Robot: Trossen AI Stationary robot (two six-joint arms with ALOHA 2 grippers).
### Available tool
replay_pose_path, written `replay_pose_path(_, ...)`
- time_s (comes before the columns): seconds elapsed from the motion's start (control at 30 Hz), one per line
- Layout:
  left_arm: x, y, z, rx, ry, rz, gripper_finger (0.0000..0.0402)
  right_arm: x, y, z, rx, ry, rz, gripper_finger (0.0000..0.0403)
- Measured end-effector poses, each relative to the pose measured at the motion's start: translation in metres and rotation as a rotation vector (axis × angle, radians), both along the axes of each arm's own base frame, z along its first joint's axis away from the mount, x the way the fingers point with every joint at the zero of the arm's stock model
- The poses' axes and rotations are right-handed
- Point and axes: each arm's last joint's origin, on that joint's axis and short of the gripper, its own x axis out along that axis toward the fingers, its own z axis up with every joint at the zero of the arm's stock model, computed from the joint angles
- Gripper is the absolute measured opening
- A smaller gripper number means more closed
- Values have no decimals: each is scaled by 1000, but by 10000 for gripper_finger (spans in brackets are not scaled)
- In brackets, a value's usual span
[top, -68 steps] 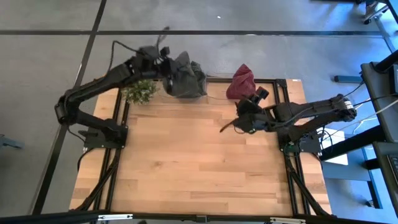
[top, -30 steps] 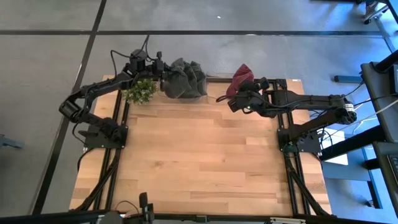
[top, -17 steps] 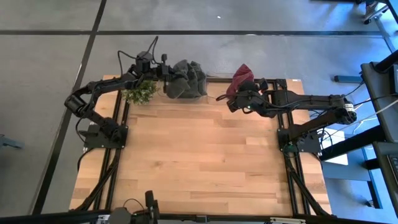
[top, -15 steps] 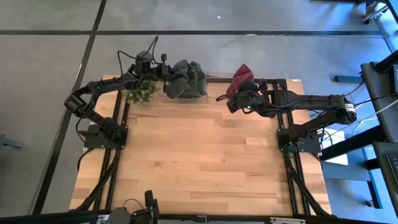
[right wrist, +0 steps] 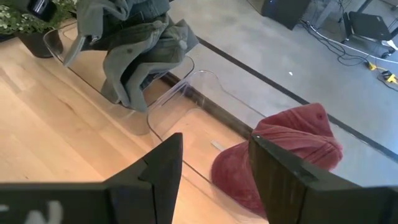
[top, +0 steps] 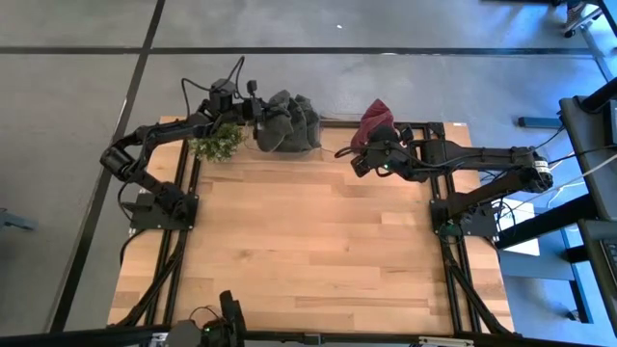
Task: Pick & Place hat
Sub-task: Put the black cap into the left transparent bin
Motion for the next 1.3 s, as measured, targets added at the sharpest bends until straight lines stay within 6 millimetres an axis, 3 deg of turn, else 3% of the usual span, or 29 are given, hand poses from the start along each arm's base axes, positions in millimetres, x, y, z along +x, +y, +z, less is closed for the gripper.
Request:
replay_pose_path(0.5, 1, 1, 3, 87, 14, 46, 15, 0, 0, 0, -1, 3, 2, 184)
replay_pose_path(0.87, 9, -6, 1, -95, -42, 54, 32, 0, 0, 0, -2, 8, 1, 184)
replay_pose_path(1.1, 13, -10, -1, -123, -26, 38, 38, -1, 0, 0, -3, 14, 3, 184)
replay_pose_path(1.3, 15, -12, -2, -160, -26, 38, 79, -1, 0, -1, -3, 15, 4, 184)
